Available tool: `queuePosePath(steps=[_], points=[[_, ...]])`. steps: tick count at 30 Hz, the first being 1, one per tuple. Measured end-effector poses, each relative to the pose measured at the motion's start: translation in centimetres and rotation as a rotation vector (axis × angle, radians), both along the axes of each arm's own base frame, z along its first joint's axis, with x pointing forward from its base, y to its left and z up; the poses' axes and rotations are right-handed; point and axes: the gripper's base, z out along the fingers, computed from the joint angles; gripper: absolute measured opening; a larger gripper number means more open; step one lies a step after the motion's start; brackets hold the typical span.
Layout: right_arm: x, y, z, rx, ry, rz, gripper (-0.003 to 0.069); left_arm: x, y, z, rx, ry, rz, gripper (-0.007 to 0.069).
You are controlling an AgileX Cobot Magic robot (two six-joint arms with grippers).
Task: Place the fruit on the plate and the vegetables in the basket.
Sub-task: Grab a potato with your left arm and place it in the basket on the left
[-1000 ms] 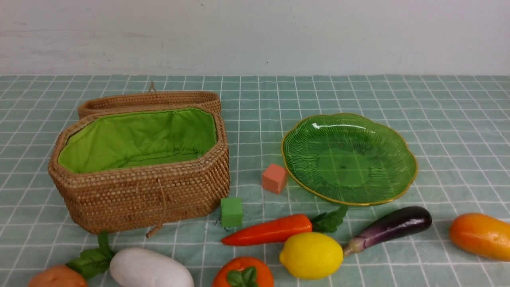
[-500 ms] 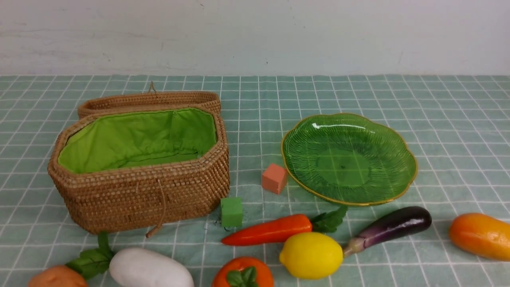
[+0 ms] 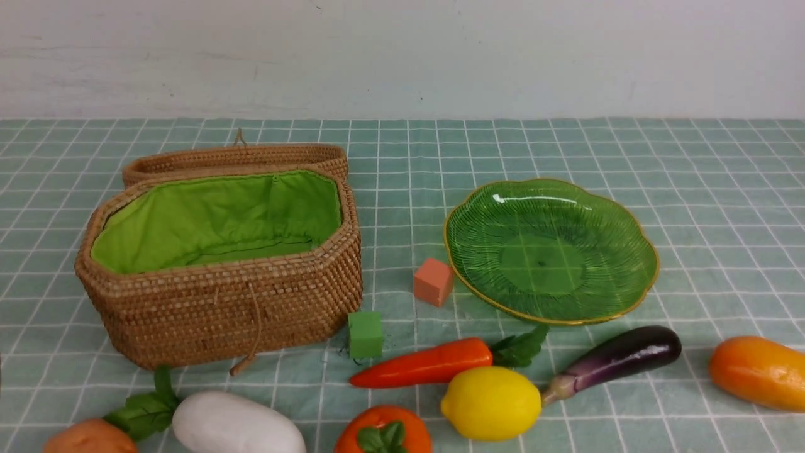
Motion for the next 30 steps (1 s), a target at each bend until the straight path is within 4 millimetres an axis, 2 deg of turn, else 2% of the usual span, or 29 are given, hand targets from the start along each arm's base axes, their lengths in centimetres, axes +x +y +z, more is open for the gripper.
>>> queuePosePath(steps=[12, 21, 30], points=[[0.0, 0.0, 0.0, 0.000, 0.000, 0.000, 0.0241, 2.9, -2.2, -1.6, -0.013, 0.142, -0.114, 0.0239], [0.0, 0.0, 0.0, 0.000, 0.000, 0.000, 0.0241, 3.0, -3.4, -1.8, -0.014, 0.159, -0.202, 0.0239], [0.0, 0.0, 0.0, 0.000, 0.000, 0.000, 0.0241, 3.0, -3.5, -1.8, -0.014, 0.157, -0.207, 0.0239]])
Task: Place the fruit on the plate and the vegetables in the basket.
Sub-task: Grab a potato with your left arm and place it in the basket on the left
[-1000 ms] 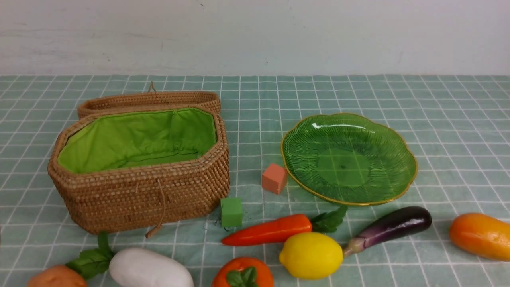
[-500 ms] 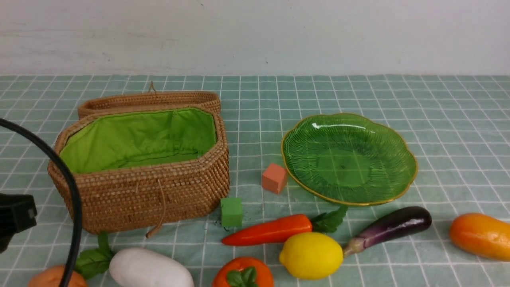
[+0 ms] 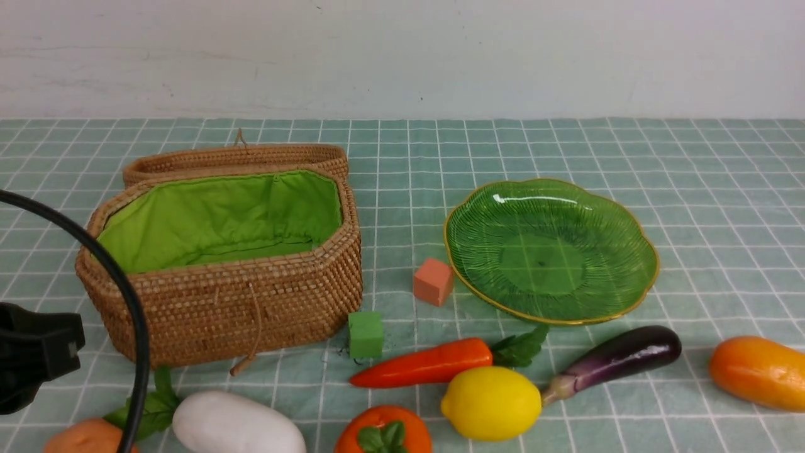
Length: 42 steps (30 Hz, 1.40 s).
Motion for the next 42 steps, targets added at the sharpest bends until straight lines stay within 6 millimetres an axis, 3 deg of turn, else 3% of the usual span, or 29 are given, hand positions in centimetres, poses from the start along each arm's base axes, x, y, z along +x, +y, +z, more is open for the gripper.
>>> queuePosePath(steps=[36, 42], points=[[0.0, 0.0, 0.0, 0.000, 0.000, 0.000, 0.0241, 0.0, 0.0, 0.0, 0.001, -0.001, -0.001, 0.0239], [0.0, 0.0, 0.0, 0.000, 0.000, 0.000, 0.0241, 1.1, -0.4, -0.7, -0.074, 0.079, 0.070, 0.0239]])
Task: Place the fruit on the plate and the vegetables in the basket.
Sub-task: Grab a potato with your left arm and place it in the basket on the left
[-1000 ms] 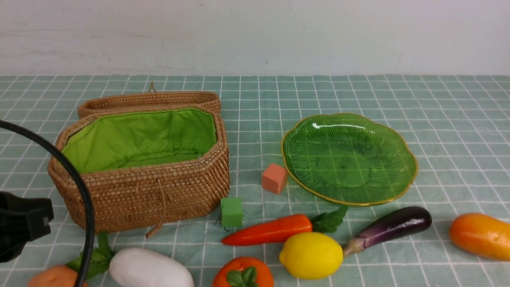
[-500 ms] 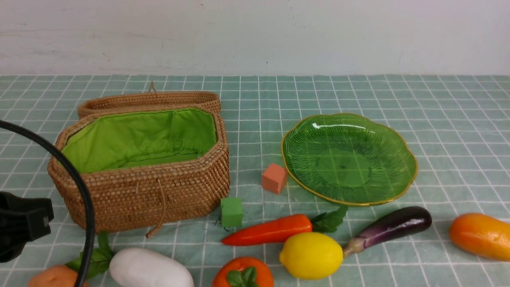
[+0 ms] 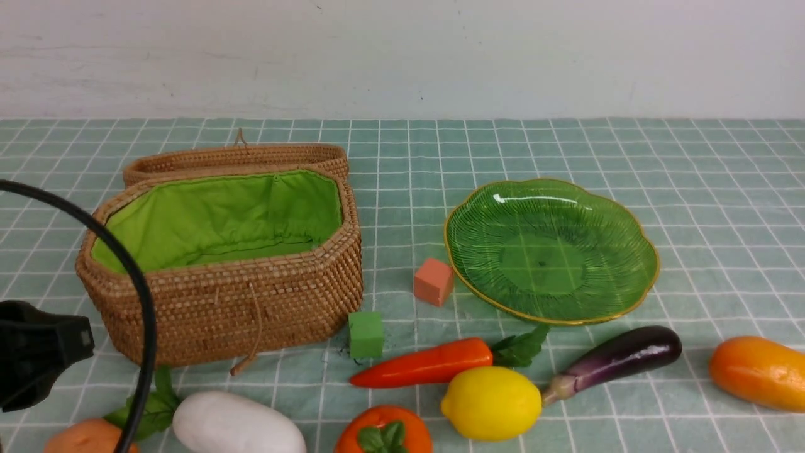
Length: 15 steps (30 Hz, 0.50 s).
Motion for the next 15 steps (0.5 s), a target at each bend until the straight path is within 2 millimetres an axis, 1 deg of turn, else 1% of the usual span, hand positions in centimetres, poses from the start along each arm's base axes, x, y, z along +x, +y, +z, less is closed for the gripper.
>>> queuePosePath(steps=[2, 3, 5, 7, 9, 11, 12, 13, 15], points=[[0.0, 0.0, 0.0, 0.000, 0.000, 0.000, 0.0241, 1.0, -0.3, -0.4, -0.020, 0.070, 0.041, 0.0245], [0.0, 0.0, 0.0, 0.000, 0.000, 0.000, 0.0241, 1.1, -0.4, -0.4, -0.020, 0.075, 0.044, 0.0248], [0.0, 0.0, 0.0, 0.000, 0.000, 0.000, 0.0241, 2.1, -0.7, -0.6, 0.010, 0.144, 0.061, 0.0273], [0.0, 0.0, 0.0, 0.000, 0.000, 0.000, 0.0241, 2.7, -0.8, -0.6, 0.045, 0.177, 0.059, 0.0293], [0.0, 0.0, 0.0, 0.000, 0.000, 0.000, 0.0241, 3.6, -0.9, -0.5, 0.126, 0.249, 0.046, 0.0347], [0.0, 0.0, 0.0, 0.000, 0.000, 0.000, 0.0241, 4.1, -1.0, -0.6, 0.166, 0.303, 0.043, 0.0393], [0.0, 0.0, 0.0, 0.000, 0.000, 0.000, 0.0241, 4.4, -1.1, -0.9, 0.193, 0.346, 0.046, 0.0435], [0.0, 0.0, 0.0, 0.000, 0.000, 0.000, 0.0241, 4.4, -1.1, -1.0, 0.198, 0.354, 0.047, 0.0440], [0.0, 0.0, 0.0, 0.000, 0.000, 0.000, 0.0241, 4.5, -0.8, -1.7, 0.208, 0.395, 0.079, 0.0501]])
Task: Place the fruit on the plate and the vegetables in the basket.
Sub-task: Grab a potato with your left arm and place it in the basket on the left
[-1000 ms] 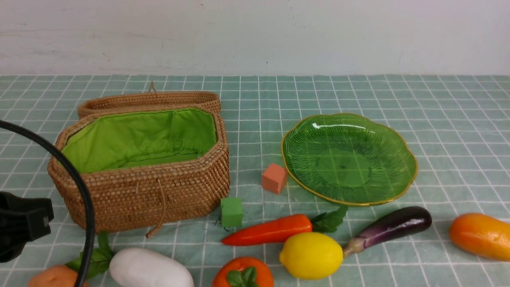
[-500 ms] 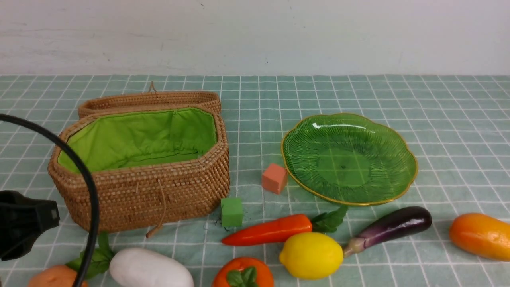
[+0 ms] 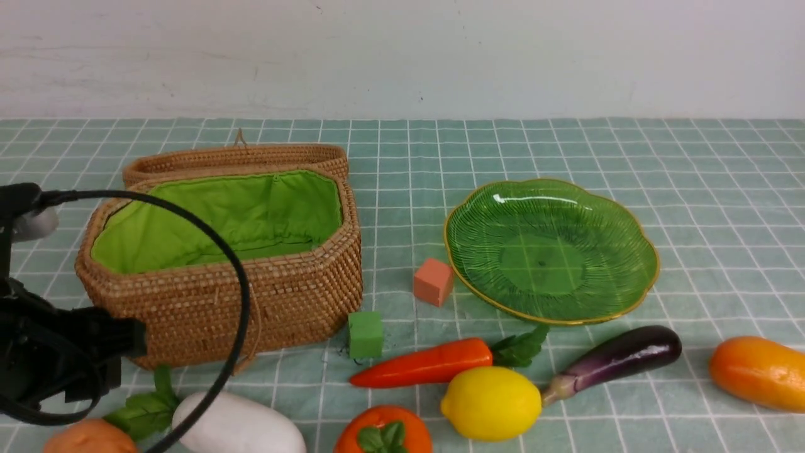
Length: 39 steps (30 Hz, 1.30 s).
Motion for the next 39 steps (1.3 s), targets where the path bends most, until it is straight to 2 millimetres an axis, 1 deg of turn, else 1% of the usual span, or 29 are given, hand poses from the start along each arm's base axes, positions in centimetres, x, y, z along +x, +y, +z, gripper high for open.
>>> queuePosePath(steps=[2, 3, 5, 6, 8, 10, 13, 14, 15, 16, 19, 21, 22, 23, 25, 26, 28, 29, 31, 32, 36, 39], points=[[0.0, 0.0, 0.0, 0.000, 0.000, 0.000, 0.0241, -0.5, 0.7, -0.6, -0.006, 0.018, 0.050, 0.0531], [0.0, 0.0, 0.0, 0.000, 0.000, 0.000, 0.0241, -0.6, 0.8, -0.6, -0.010, 0.016, 0.057, 0.0533], [0.0, 0.0, 0.0, 0.000, 0.000, 0.000, 0.0241, -1.3, 1.7, -1.1, -0.023, 0.027, 0.108, 0.0540], [0.0, 0.0, 0.0, 0.000, 0.000, 0.000, 0.0241, -1.9, 2.4, -1.7, -0.051, 0.047, 0.152, 0.0543], [0.0, 0.0, 0.0, 0.000, 0.000, 0.000, 0.0241, -2.2, 2.8, -2.2, -0.071, 0.069, 0.176, 0.0543], [0.0, 0.0, 0.0, 0.000, 0.000, 0.000, 0.0241, -2.2, 3.4, -3.0, -0.164, 0.121, 0.231, 0.0544], [0.0, 0.0, 0.0, 0.000, 0.000, 0.000, 0.0241, -1.3, 4.3, -3.8, -0.276, 0.162, 0.294, 0.0559], [0.0, 0.0, 0.0, 0.000, 0.000, 0.000, 0.0241, -0.8, 4.6, -4.1, -0.301, 0.168, 0.311, 0.0570], [0.0, 0.0, 0.0, 0.000, 0.000, 0.000, 0.0241, -0.7, 4.7, -4.2, -0.312, 0.168, 0.324, 0.0573], [0.0, 0.0, 0.0, 0.000, 0.000, 0.000, 0.0241, -0.1, 5.1, -4.6, -0.326, 0.166, 0.337, 0.0591], [0.0, 0.0, 0.0, 0.000, 0.000, 0.000, 0.0241, 1.1, 5.5, -5.8, -0.324, 0.199, 0.355, 0.0624], [0.0, 0.0, 0.0, 0.000, 0.000, 0.000, 0.0241, 1.6, 5.7, -6.6, -0.311, 0.230, 0.361, 0.0633], [0.0, 0.0, 0.0, 0.000, 0.000, 0.000, 0.0241, 1.7, 5.7, -6.7, -0.309, 0.235, 0.361, 0.0634], [0.0, 0.0, 0.0, 0.000, 0.000, 0.000, 0.0241, 2.2, 5.9, -7.2, -0.298, 0.238, 0.362, 0.0636], [0.0, 0.0, 0.0, 0.000, 0.000, 0.000, 0.0241, 3.0, 6.1, -8.0, -0.288, 0.234, 0.370, 0.0637], [0.0, 0.0, 0.0, 0.000, 0.000, 0.000, 0.0241, 3.1, 6.1, -8.0, -0.288, 0.228, 0.370, 0.0637], [0.0, 0.0, 0.0, 0.000, 0.000, 0.000, 0.0241, 4.0, 6.3, -9.2, -0.284, 0.234, 0.379, 0.0633], [0.0, 0.0, 0.0, 0.000, 0.000, 0.000, 0.0241, 4.1, 6.3, -9.3, -0.284, 0.233, 0.380, 0.0632], [0.0, 0.0, 0.0, 0.000, 0.000, 0.000, 0.0241, 4.6, 6.4, -10.3, -0.279, 0.268, 0.386, 0.0616], [0.0, 0.0, 0.0, 0.000, 0.000, 0.000, 0.0241, 4.7, 6.4, -10.6, -0.282, 0.276, 0.390, 0.0611], [0.0, 0.0, 0.0, 0.000, 0.000, 0.000, 0.0241, 4.9, 6.4, -10.7, -0.281, 0.277, 0.389, 0.0576], [0.0, 0.0, 0.0, 0.000, 0.000, 0.000, 0.0241, 4.9, 6.4, -10.7, -0.282, 0.277, 0.390, 0.0570]])
